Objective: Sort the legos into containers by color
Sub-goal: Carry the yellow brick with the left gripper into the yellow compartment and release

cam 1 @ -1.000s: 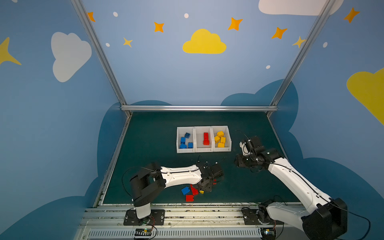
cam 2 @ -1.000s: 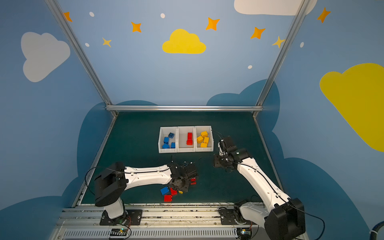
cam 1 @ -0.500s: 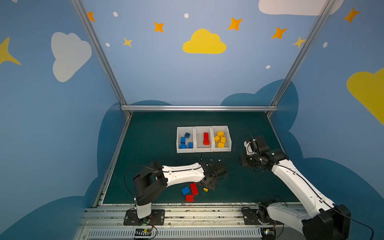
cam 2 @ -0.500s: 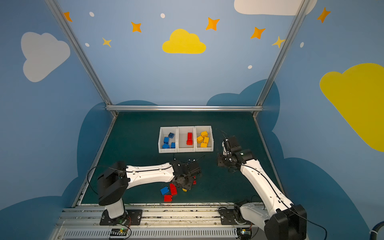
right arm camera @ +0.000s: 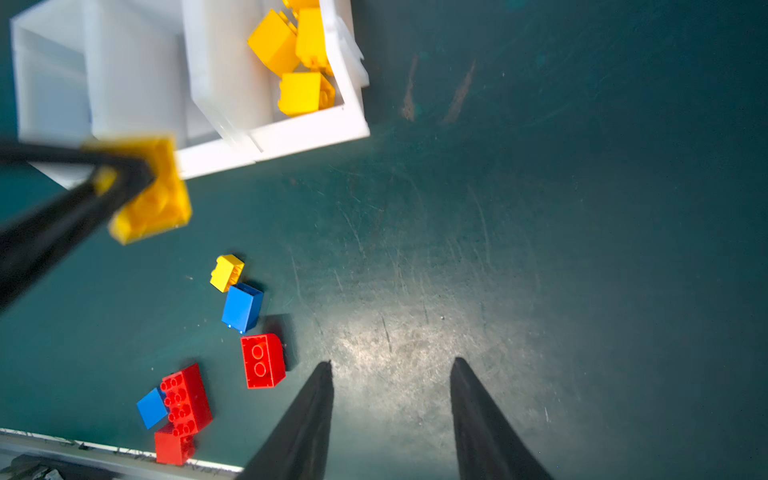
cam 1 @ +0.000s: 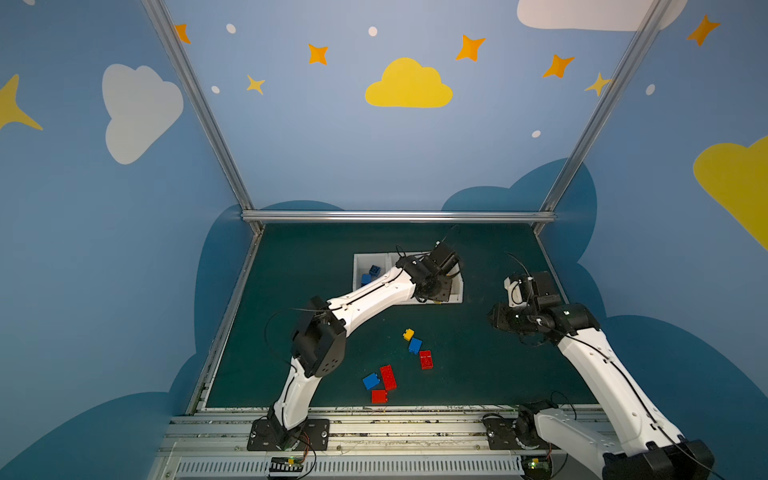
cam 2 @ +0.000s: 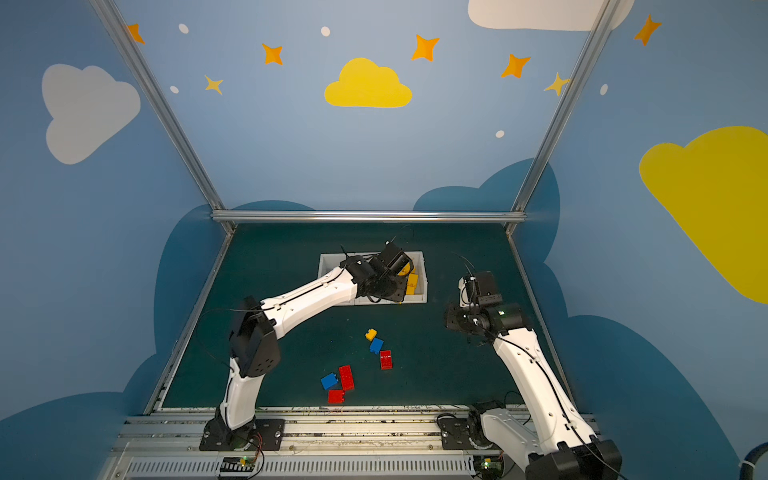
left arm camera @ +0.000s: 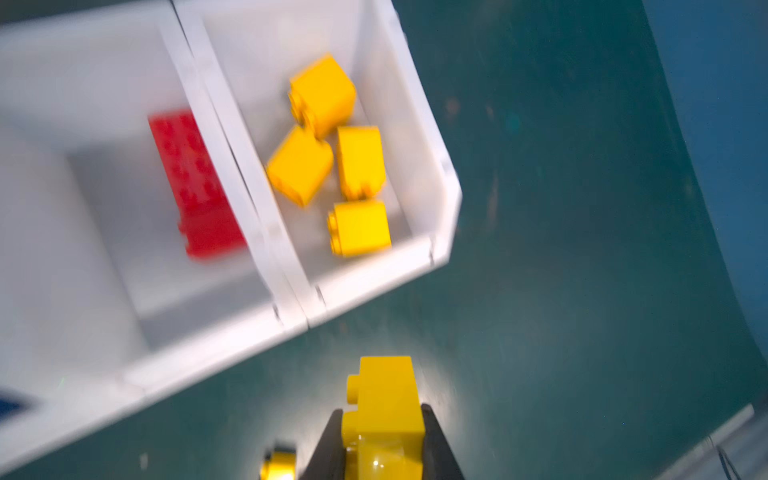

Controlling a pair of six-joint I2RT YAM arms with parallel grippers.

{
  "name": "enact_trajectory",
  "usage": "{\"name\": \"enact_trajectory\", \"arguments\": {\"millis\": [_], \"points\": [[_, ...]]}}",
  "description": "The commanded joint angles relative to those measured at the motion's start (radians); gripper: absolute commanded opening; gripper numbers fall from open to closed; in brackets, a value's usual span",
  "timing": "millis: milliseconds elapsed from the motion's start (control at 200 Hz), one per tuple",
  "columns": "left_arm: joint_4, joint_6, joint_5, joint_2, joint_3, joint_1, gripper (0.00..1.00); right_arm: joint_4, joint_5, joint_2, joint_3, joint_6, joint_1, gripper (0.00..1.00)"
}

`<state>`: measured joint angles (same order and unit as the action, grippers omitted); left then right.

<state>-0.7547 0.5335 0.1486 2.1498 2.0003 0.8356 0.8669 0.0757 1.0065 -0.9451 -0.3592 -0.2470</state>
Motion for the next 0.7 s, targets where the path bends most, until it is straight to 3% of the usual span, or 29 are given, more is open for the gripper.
{"name": "enact_trajectory", "arguments": {"millis": [0,145,235,406,601,696], "points": [[-0.037,-0.085,-0.029,0.134,0.193,-0.051,0.24,-0.028,-0.011,-0.052,0.027,-0.001,0.007,0.47],[-0.128,-0.115,-0.048,0.373,0.571,-0.097,0.24,0.003,-0.023,-0.068,0.022,0.002,0.014,0.47],[-0.134,-0.112,-0.055,0.468,0.714,-0.119,0.24,0.021,-0.032,-0.069,0.013,0.005,0.017,0.46],[-0.053,-0.102,-0.057,0.473,0.669,-0.139,0.27,0.038,-0.045,-0.075,-0.004,0.008,0.023,0.47],[-0.011,-0.104,-0.061,0.46,0.627,-0.141,0.44,0.059,-0.054,-0.083,-0.014,0.02,0.023,0.59],[0.002,-0.106,-0.07,0.448,0.625,-0.141,0.47,0.067,-0.063,-0.104,-0.012,0.025,0.023,0.6]]}}
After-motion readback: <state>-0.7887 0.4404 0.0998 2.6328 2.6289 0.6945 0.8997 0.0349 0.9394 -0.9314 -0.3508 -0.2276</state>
